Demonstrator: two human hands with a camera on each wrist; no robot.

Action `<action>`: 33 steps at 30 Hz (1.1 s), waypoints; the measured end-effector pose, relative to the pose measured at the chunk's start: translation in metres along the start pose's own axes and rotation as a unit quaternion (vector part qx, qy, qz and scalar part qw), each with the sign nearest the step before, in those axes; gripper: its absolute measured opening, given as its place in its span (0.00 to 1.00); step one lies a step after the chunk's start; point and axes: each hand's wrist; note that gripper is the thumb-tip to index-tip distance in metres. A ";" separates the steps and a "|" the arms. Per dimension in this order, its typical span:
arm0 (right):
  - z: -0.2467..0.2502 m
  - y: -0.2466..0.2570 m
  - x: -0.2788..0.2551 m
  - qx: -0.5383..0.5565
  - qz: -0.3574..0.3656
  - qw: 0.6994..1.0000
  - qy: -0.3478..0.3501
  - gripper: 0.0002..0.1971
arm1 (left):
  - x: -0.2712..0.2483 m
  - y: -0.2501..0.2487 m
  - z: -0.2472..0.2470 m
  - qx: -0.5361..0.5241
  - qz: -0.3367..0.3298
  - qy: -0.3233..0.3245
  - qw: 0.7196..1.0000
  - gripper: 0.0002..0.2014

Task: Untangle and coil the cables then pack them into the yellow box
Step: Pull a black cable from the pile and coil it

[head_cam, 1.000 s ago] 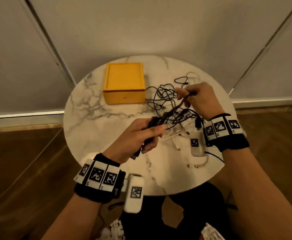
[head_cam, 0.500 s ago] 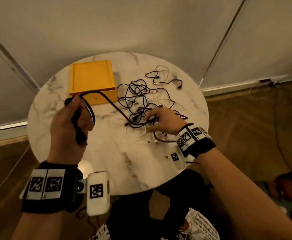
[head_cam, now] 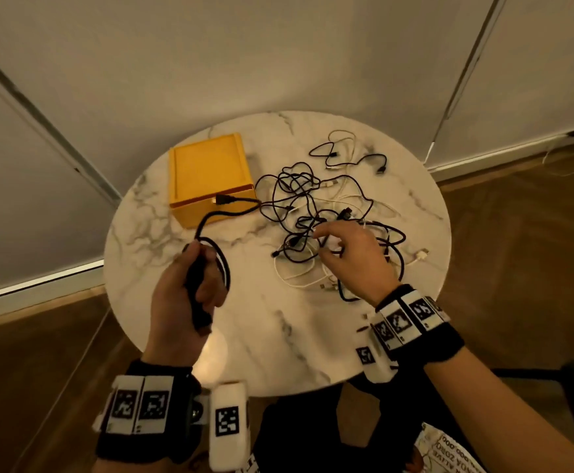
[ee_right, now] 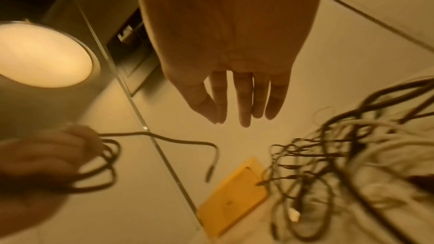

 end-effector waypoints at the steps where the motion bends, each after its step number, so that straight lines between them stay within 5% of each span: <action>1: -0.001 0.012 -0.002 0.024 0.011 1.000 -0.006 0.14 | -0.002 0.004 -0.002 -0.004 0.015 0.008 1.000 0.14; 6: -0.006 0.066 -0.005 0.117 0.094 0.989 -0.005 0.26 | -0.019 0.018 -0.010 -0.008 0.070 0.100 0.992 0.16; 13: 0.004 0.086 0.001 0.307 0.059 0.949 -0.031 0.06 | -0.037 0.014 0.002 -0.113 0.063 0.339 0.932 0.11; 19: -0.010 0.092 -0.018 0.338 0.004 0.940 0.040 0.10 | -0.033 0.006 0.005 -0.071 0.013 0.239 0.968 0.11; 24: -0.015 0.105 -0.028 0.543 -0.121 0.831 0.026 0.20 | -0.022 0.019 0.010 -0.064 0.009 0.214 0.975 0.11; 29: -0.018 0.106 -0.027 0.511 -0.140 0.846 0.058 0.07 | -0.016 0.034 0.013 -0.109 0.025 0.248 0.962 0.08; 33: -0.026 0.101 -0.029 0.468 -0.165 0.867 0.042 0.10 | -0.016 0.038 0.009 -0.090 0.026 0.268 0.959 0.08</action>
Point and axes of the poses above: each hand's wrist, its own x-axis towards the middle knuckle, its own z-axis out of the back of the hand, y = z × x, and after that the axes turned 15 degrees about z, right-handed
